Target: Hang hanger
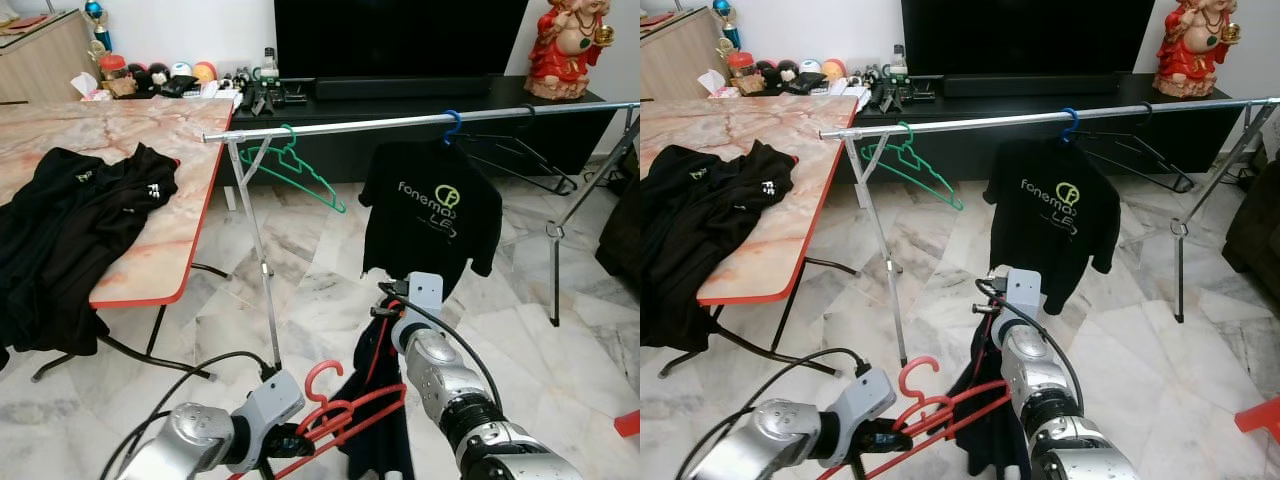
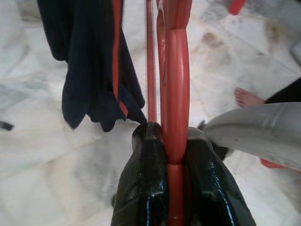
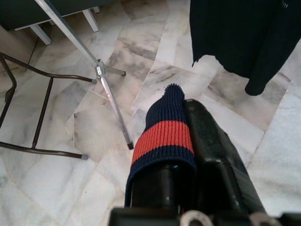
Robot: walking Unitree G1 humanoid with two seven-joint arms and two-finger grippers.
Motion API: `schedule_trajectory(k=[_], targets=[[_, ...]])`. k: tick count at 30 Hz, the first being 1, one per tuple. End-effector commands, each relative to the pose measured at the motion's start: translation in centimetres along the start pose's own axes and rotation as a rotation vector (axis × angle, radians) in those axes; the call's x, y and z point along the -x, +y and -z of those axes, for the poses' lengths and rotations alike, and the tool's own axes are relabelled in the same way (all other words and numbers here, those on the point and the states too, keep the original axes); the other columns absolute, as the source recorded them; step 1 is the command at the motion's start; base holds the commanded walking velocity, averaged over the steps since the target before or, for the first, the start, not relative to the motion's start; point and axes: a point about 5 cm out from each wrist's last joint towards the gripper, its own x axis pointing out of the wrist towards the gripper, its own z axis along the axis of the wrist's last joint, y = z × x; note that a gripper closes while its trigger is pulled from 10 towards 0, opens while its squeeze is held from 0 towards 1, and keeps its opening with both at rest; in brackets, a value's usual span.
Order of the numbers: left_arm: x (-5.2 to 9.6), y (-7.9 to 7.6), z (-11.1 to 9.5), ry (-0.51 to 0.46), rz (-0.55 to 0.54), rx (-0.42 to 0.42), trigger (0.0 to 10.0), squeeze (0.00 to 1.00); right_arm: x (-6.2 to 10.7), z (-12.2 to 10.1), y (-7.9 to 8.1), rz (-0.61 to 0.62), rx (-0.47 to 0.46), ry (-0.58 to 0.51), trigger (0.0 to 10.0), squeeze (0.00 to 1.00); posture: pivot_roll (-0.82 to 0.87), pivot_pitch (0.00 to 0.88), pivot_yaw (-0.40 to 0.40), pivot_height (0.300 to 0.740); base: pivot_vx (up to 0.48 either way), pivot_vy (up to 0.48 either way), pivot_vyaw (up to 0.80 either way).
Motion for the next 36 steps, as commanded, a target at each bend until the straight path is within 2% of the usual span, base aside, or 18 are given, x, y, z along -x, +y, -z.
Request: schedule_trajectory(k=[1,5,14,18,22,27,36], targets=[[0.1,1.2,-0.3,-0.014,-0.096,0.006,10.0,0.00,-0.1,-0.8,0.3,-0.014,-0.005,-0.014,10.0,0.00,0.10,0.048,-0.004,0.740,0.000,0.000,0.00],[-0.3,2.4,-0.5,-0.025,-0.214,0.048,10.0,0.00,-0.1,-0.6,0.0,-0.019,-0.008,-0.009,10.0,0.00,0.09,0.048,-0.006,0.740,0.000,0.000,0.00],[-0.7,3.4,-1.4,-0.083,-0.294,0.080,10.0,0.00,-0.1,-0.7,0.2,-0.045,-0.010,-0.011,10.0,0.00,0.09,0.046,-0.007,0.740,0.000,0.000,0.00],[-1.1,3.1,-2.0,-0.119,-0.270,0.100,10.0,0.00,-0.1,-0.8,0.4,-0.063,-0.012,-0.011,10.0,0.00,0.08,0.047,-0.007,0.740,0.000,0.000,0.00],[-1.5,2.0,-2.4,-0.140,-0.166,0.081,10.0,0.00,-0.1,-0.7,0.5,-0.082,-0.017,-0.008,10.0,0.00,0.09,0.047,-0.009,0.740,0.000,0.000,0.00],[-1.7,1.7,-2.8,-0.149,-0.128,0.076,10.0,0.00,-0.1,-0.7,0.5,-0.089,-0.039,0.001,10.0,0.00,0.09,0.047,-0.011,0.740,0.000,0.000,0.00],[-1.6,1.1,-2.9,-0.150,-0.068,0.067,10.0,0.00,-0.1,-0.8,-0.3,-0.037,-0.051,-0.003,10.0,0.00,0.10,0.050,-0.012,0.740,0.000,0.000,0.00]])
